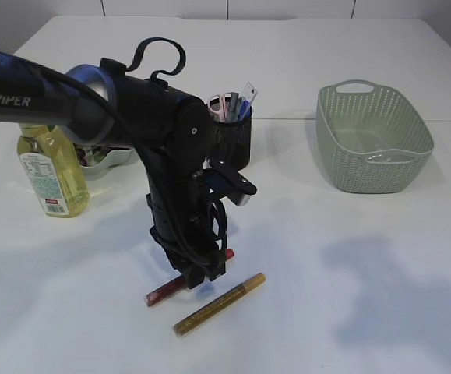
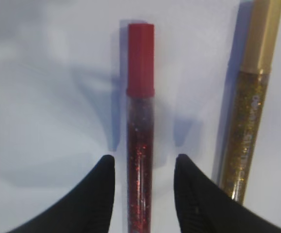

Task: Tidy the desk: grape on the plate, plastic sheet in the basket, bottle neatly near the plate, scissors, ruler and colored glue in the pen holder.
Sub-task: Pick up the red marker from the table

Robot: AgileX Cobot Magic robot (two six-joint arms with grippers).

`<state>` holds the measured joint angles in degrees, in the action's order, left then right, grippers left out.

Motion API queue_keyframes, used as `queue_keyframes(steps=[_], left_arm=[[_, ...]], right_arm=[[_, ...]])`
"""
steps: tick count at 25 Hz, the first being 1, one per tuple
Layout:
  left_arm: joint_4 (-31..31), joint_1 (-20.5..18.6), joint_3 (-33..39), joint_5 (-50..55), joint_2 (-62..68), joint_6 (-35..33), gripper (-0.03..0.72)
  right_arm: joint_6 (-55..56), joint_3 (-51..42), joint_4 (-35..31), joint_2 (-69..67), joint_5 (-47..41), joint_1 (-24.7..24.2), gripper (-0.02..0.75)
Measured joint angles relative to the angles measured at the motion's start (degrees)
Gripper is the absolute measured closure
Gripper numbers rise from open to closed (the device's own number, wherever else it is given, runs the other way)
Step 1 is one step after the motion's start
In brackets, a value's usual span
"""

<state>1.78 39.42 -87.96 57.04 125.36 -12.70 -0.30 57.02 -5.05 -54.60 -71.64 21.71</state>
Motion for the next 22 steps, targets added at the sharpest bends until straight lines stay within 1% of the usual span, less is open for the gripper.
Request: queue_keyframes(steps=[14, 22], left_arm=[[0.0, 0.0, 0.0, -0.9, 0.0, -0.1, 0.390], [1.7, 0.0, 0.0, -0.9, 0.3, -0.1, 0.390]], right_arm=[[-0.2, 0.0, 0.0, 0.0, 0.0, 0.0, 0.459], [-0.2, 0.0, 0.0, 0.0, 0.0, 0.0, 0.459]])
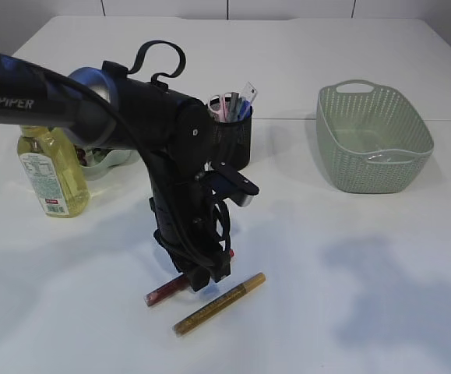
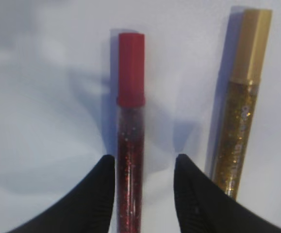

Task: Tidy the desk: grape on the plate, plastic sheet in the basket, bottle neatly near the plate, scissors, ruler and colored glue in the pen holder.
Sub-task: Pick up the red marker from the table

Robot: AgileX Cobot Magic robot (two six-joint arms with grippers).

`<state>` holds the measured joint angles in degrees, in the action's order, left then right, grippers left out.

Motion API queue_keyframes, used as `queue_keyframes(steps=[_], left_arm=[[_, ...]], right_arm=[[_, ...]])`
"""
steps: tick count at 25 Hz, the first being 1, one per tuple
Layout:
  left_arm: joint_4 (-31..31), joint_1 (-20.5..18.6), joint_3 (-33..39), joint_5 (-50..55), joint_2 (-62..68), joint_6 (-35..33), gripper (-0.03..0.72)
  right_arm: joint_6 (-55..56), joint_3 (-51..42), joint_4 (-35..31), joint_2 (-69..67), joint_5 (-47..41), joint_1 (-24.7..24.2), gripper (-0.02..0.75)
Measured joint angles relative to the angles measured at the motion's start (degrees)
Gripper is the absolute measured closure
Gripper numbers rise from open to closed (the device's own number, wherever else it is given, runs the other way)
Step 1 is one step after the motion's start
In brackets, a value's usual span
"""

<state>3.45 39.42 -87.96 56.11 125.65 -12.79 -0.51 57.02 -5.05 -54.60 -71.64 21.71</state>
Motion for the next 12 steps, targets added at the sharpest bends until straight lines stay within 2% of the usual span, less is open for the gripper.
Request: queue_keyframes(steps=[12], left_arm=[[0.4, 0.0, 0.0, -0.4, 1.7, 0.0, 0.405]], right_arm=[[0.0, 0.0, 0.1, 0.0, 0.0, 0.0, 0.459]])
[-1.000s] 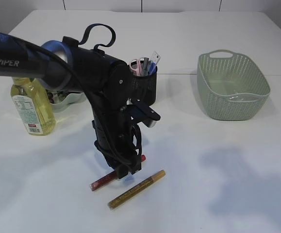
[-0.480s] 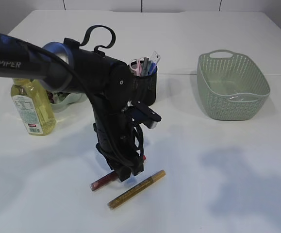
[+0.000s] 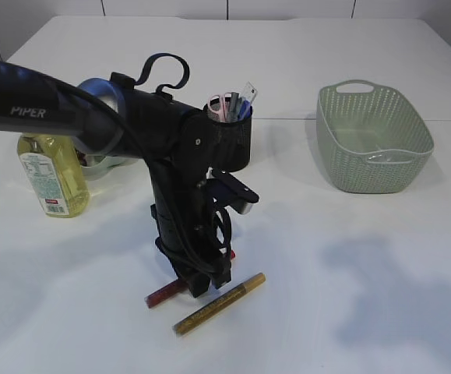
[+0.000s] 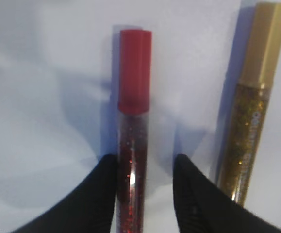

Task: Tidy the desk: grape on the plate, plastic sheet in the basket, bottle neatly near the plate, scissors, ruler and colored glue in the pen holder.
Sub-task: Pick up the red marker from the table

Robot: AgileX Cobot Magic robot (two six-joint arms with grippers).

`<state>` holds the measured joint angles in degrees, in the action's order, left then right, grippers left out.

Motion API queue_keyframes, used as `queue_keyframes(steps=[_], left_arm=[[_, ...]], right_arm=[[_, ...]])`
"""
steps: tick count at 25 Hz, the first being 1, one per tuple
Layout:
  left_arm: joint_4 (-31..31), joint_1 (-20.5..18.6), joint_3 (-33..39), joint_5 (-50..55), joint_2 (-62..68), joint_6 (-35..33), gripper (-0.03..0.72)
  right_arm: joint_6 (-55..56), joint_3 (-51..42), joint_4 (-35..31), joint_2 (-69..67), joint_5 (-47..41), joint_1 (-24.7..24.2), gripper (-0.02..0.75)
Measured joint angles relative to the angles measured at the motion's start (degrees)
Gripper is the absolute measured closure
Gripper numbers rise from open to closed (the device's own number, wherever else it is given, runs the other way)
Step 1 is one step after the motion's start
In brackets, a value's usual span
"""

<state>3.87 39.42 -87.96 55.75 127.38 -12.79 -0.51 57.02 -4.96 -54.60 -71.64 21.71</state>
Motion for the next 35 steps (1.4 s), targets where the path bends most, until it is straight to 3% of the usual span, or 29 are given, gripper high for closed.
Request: queue_keyframes(steps=[16, 35], left_arm=[[-0.7, 0.0, 0.0, -1.5, 0.0, 0.0, 0.579], [3.9, -0.5, 0.0, 0.9, -6.0, 1.2, 0.587]], right_arm=[[0.0, 0.0, 0.0, 0.0, 0.0, 0.0, 0.459], [-0.2, 0.0, 0.0, 0.0, 0.0, 0.0, 0.459]])
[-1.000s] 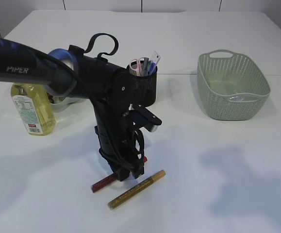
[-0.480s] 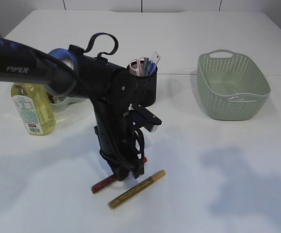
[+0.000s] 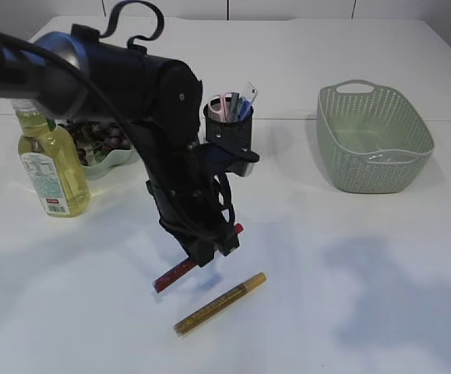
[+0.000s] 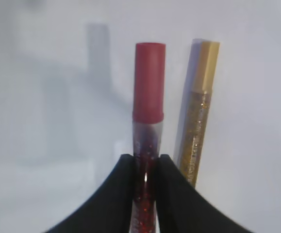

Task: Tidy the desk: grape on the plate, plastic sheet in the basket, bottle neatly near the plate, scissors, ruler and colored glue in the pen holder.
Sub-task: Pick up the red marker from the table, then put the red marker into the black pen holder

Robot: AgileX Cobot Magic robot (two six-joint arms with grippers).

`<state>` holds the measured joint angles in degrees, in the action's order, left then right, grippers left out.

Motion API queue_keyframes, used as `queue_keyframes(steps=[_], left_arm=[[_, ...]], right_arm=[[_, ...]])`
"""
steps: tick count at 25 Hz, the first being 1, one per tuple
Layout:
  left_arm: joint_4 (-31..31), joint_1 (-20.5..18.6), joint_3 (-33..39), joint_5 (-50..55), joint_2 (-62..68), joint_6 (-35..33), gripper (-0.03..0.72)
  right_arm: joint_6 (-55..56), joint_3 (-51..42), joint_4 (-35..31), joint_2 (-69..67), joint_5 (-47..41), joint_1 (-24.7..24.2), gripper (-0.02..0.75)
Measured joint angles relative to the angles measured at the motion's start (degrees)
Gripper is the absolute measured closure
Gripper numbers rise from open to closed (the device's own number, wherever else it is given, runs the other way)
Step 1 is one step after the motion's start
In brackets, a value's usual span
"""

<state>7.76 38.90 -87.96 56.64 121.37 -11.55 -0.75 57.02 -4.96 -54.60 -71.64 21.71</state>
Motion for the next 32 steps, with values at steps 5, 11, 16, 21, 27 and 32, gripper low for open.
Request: queue_keyframes(steps=[5, 11, 16, 21, 27, 32], left_arm=[[2.1, -2.7, 1.8, -1.4, -4.1, 0.8, 0.587], [3.7, -5.2, 15.2, -16.2, -12.5, 1.0, 0.588], [4.3, -5.5, 25.1, -35.2, -18.0, 1.0, 0.588], [5.1, -5.5, 26.9, -49.0, -18.5, 1.0, 0.588], [6.0, -5.5, 26.9, -68.0, -18.5, 1.0, 0.589], [6.2, -5.5, 26.9, -84.0, -17.7, 1.0, 0.589]], right_arm=[[-0.3, 0.0, 0.0, 0.0, 0.0, 0.0, 0.459], [-0.6, 0.0, 0.0, 0.0, 0.0, 0.0, 0.459], [-0.7, 0.0, 0.0, 0.0, 0.0, 0.0, 0.459], [-0.9, 0.0, 0.0, 0.0, 0.0, 0.0, 0.459], [-1.0, 0.0, 0.0, 0.0, 0.0, 0.0, 0.459], [-1.0, 0.0, 2.3, 0.0, 0.0, 0.0, 0.459]])
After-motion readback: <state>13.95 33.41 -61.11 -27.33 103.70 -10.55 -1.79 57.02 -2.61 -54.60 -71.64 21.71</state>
